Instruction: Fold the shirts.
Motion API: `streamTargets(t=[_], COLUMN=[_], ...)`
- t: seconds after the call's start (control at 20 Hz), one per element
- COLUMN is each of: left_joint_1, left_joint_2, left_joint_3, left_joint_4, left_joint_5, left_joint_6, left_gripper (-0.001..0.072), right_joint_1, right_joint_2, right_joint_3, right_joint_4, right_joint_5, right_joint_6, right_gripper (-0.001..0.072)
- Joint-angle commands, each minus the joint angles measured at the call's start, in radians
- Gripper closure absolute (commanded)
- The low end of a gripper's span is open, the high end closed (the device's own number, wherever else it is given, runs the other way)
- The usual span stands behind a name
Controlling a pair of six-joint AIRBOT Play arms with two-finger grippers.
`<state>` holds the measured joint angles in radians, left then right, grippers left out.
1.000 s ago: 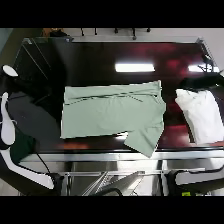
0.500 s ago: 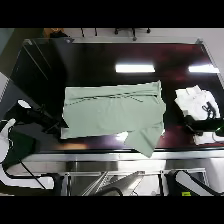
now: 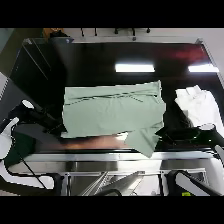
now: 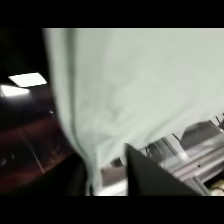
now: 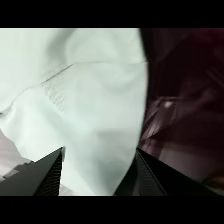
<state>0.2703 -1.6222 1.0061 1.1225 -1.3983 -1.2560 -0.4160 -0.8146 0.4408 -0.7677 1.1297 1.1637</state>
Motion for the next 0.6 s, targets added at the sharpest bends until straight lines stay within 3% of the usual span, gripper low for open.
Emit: streamTargets(t=[0.0,0.05,0.1,0.2,0.25,0.3,0.35,0.55], left_joint_1=[-0.002,-0.002,-0.002,-0.002,-0.002,-0.002,-0.002,-0.002], left_joint_2=[0.002,0.002,0.003,0.010,0.018,0.024,0.029,0.029], left_joint_3=[0.015,0.016,0.016,0.017,0.017,0.017,0.016,0.016], left_joint_4=[-0.027,-0.027,-0.029,-0.028,-0.025,-0.023,-0.023,-0.023], left_joint_5=[0.150,0.151,0.152,0.156,0.156,0.157,0.156,0.146], left_joint_6=[0.006,0.007,0.021,0.021,0.021,0.022,0.022,0.021], left_gripper=[0.0485,0.0551,0.0689,0.0688,0.0688,0.0688,0.0689,0.0688], right_joint_1=[0.129,0.144,0.152,0.151,0.148,0.139,0.121,-0.027], right_joint_2=[-0.054,-0.065,-0.071,-0.067,-0.061,-0.053,-0.043,0.043], right_joint_3=[-0.011,-0.011,-0.011,-0.010,-0.010,-0.008,-0.006,-0.004], right_joint_4=[0.044,0.058,0.072,0.096,0.087,0.079,0.076,0.067], right_joint_5=[-0.087,-0.096,-0.102,-0.090,-0.074,-0.054,-0.033,0.060], right_joint_6=[0.023,0.022,0.020,-0.005,-0.005,-0.004,-0.003,0.003], right_gripper=[0.0211,0.0212,0.0213,0.0366,0.0345,0.0252,0.0226,0.0226])
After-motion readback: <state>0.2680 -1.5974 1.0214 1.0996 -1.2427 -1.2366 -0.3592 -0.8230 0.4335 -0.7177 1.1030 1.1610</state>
